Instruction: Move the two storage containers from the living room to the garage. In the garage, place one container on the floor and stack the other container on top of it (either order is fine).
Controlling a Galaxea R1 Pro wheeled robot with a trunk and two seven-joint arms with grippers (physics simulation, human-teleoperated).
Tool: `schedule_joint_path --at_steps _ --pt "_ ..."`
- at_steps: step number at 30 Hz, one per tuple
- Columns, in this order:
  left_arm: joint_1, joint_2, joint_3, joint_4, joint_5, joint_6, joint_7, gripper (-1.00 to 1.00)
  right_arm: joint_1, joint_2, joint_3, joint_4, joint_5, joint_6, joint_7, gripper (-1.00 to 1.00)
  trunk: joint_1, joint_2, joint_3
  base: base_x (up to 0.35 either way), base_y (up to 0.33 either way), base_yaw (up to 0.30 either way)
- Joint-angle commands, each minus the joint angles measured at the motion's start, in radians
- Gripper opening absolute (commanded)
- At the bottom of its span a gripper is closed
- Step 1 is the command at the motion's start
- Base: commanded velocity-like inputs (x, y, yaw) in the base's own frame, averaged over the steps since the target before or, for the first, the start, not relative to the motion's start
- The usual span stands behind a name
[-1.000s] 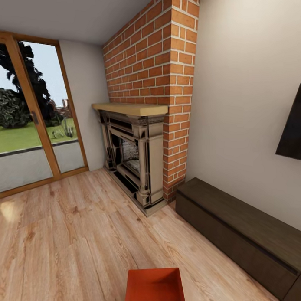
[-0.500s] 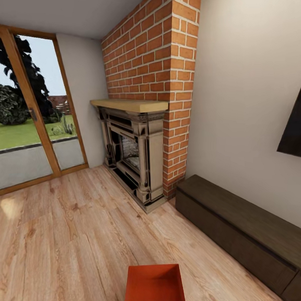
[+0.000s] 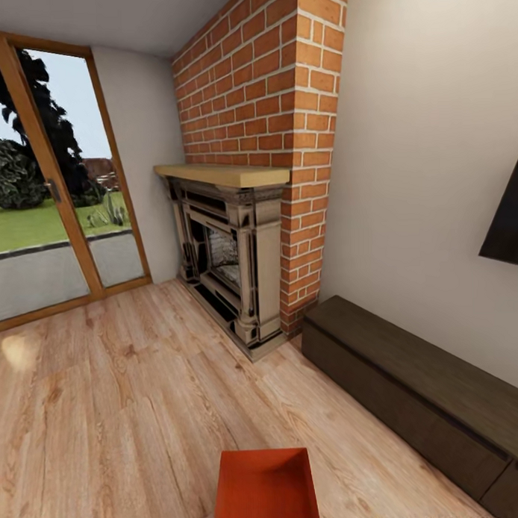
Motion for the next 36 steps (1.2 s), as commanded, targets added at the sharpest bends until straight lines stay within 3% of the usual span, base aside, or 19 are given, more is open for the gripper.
schedule_joint_path --at_steps 1,36 --pt "-0.001 0.001 -0.009 0.001 0.008 -0.003 0.002 1.0 -0.001 0.0 0.007 0.003 -0.011 -0.006 0.005 1.0 0.0 -0.001 -0.003 0.0 0.0 0.0" --pt "-0.001 0.001 -0.009 0.001 0.008 -0.003 0.002 1.0 -0.001 -0.001 0.007 0.003 -0.011 -0.007 0.005 1.0 0.0 -0.001 -0.059 0.0 0.0 0.0"
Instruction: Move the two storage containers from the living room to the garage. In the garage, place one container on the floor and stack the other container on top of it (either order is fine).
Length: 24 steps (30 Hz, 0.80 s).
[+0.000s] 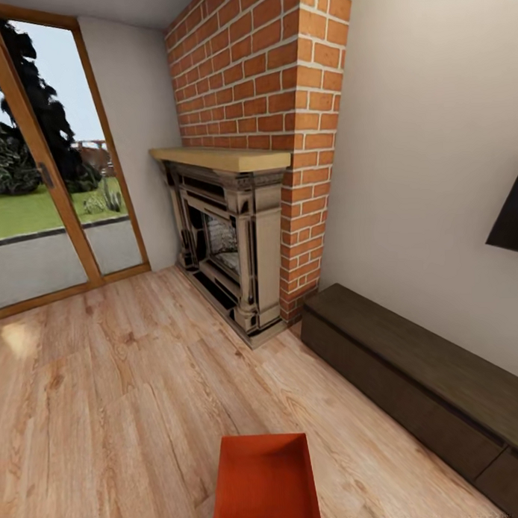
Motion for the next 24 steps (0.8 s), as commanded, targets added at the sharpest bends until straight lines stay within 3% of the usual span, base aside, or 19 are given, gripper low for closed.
schedule_joint_path --at_steps 1,24 --pt "-0.001 0.0 -0.009 0.001 0.008 -0.003 0.002 1.0 -0.001 0.0 0.007 0.003 -0.01 -0.006 0.005 1.0 0.0 -0.001 -0.003 0.0 0.0 0.0" --pt "-0.001 -0.001 -0.009 0.001 0.008 -0.003 0.002 1.0 -0.001 0.001 0.007 0.003 -0.009 -0.006 0.005 1.0 0.0 -0.001 -0.04 0.0 0.0 0.0"
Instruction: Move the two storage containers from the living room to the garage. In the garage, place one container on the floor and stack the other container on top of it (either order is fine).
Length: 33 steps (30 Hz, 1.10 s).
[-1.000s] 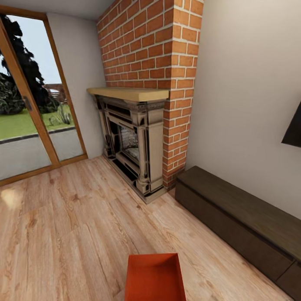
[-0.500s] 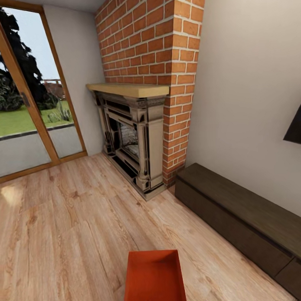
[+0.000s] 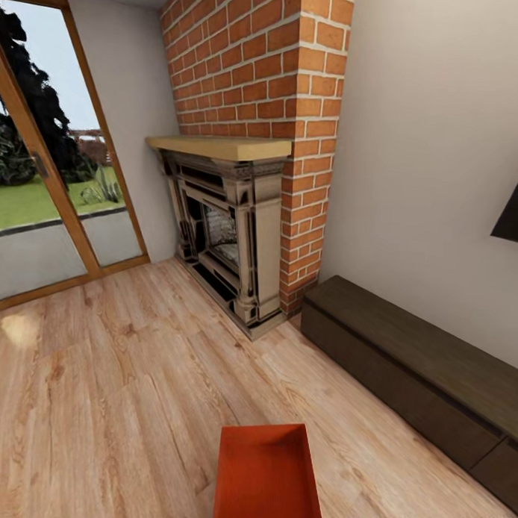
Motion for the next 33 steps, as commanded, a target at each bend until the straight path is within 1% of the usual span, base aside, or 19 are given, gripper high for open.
schedule_joint_path --at_steps 1,33 --pt "-0.001 0.0 -0.009 0.001 0.008 -0.003 0.002 1.0 -0.001 0.0 0.007 0.003 -0.01 -0.006 0.005 1.0 0.0 -0.001 -0.003 0.0 0.0 0.0" --pt "-0.001 0.0 -0.008 0.001 0.008 -0.003 0.002 1.0 -0.001 0.0 0.008 0.003 -0.01 -0.006 0.005 1.0 0.0 -0.001 -0.054 0.0 0.0 0.0"
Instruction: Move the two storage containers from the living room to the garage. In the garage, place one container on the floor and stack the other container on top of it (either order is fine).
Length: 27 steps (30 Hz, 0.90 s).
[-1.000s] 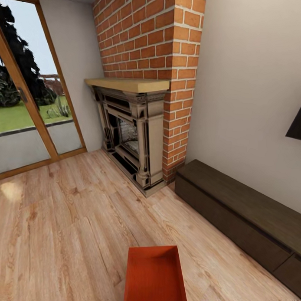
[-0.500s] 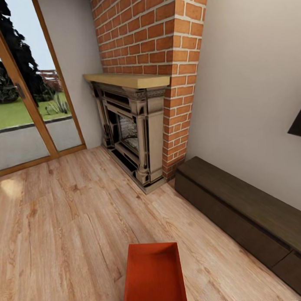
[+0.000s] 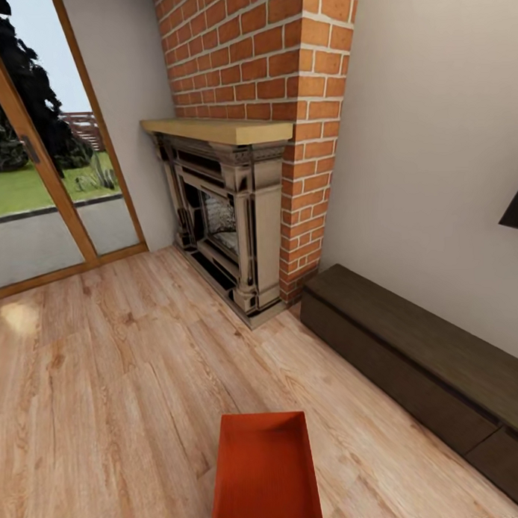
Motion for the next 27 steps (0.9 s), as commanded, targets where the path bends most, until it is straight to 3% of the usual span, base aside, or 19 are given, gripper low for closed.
schedule_joint_path --at_steps 1,27 --pt "0.0 0.0 -0.009 0.001 0.008 -0.003 0.002 1.0 -0.001 0.0 0.007 0.003 -0.01 -0.006 0.004 1.0 0.0 -0.001 -0.003 0.0 0.0 0.0" --pt "0.0 0.0 -0.009 0.001 0.008 -0.003 0.002 1.0 -0.001 -0.001 0.007 0.003 -0.01 -0.006 0.004 1.0 0.0 -0.001 -0.044 0.0 0.0 0.0"
